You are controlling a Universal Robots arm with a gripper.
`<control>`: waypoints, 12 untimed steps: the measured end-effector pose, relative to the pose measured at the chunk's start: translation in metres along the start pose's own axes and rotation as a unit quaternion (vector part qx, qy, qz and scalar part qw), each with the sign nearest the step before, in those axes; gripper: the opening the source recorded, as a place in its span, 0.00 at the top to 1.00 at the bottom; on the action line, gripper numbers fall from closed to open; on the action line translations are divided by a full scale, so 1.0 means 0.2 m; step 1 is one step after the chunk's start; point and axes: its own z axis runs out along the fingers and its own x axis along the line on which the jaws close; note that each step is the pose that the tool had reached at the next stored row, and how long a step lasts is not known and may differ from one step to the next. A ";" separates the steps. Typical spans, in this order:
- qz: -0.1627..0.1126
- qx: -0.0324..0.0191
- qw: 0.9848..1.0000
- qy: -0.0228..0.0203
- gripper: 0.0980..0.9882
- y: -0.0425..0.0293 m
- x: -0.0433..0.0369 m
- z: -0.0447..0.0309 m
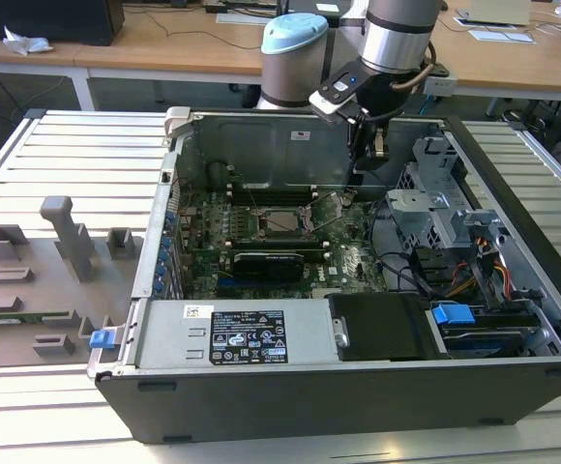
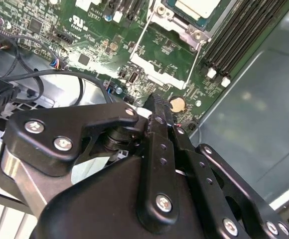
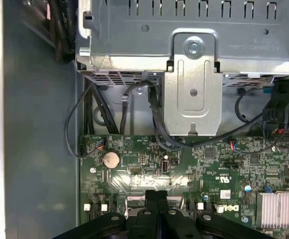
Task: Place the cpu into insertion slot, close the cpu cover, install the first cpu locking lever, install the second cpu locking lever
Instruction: 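Close the cpu cover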
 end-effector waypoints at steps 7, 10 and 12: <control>0.000 0.000 1.000 0.000 0.99 0.015 0.001 0.055; 0.000 0.000 1.000 0.000 0.99 0.018 0.002 0.073; 0.000 0.000 1.000 0.000 0.99 0.019 0.002 0.097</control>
